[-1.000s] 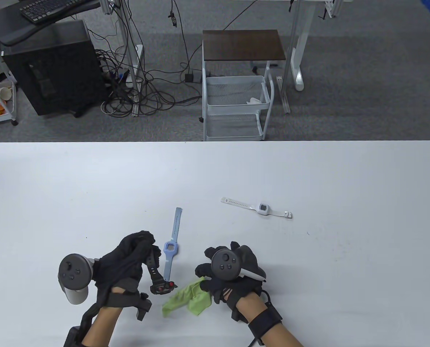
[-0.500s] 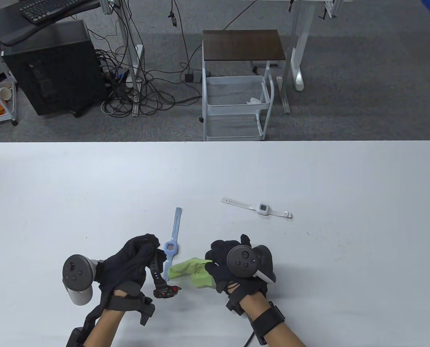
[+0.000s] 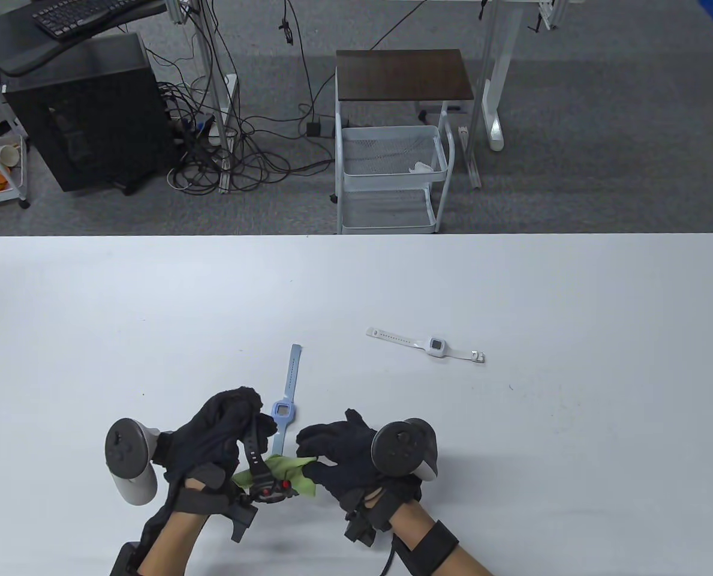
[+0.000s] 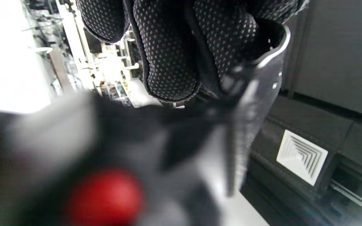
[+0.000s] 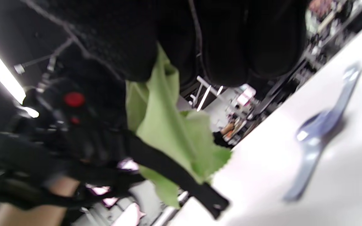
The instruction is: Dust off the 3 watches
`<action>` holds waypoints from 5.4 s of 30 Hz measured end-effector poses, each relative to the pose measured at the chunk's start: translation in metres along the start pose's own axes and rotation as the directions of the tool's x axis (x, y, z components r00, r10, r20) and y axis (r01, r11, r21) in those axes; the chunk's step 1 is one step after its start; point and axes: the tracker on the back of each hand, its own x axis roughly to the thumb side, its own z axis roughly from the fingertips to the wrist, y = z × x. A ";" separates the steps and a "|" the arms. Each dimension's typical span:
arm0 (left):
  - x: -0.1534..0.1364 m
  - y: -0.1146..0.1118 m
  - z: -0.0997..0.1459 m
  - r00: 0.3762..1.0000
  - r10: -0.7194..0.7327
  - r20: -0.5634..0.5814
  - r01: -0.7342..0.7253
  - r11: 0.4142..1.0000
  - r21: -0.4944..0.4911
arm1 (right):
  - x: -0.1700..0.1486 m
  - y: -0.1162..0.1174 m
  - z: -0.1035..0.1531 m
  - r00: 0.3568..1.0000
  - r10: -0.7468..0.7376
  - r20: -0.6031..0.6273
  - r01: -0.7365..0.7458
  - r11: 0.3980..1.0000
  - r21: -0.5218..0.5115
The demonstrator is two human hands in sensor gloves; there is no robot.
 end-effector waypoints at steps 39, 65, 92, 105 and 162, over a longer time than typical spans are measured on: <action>-0.007 0.017 0.005 0.996 0.055 -0.072 -0.045 0.990 0.134 | -0.007 0.060 0.008 0.769 -0.591 -0.244 0.627 0.773 0.103; -0.007 0.012 0.007 0.999 0.039 -0.033 -0.034 0.988 0.150 | 0.005 0.061 0.006 0.912 -0.404 -0.076 0.410 0.903 0.129; -0.007 0.023 0.008 0.999 0.035 -0.017 -0.031 0.980 0.197 | -0.007 0.036 0.007 0.966 -0.236 -0.102 0.233 0.971 -0.047; -0.006 0.020 0.009 1.000 0.023 -0.006 -0.022 0.983 0.183 | -0.010 0.039 0.011 0.958 -0.204 -0.201 0.202 0.979 -0.027; 0.001 0.034 0.011 0.996 0.083 0.045 -0.092 0.965 0.246 | -0.013 0.028 0.010 0.960 0.143 -0.240 -0.123 0.988 0.096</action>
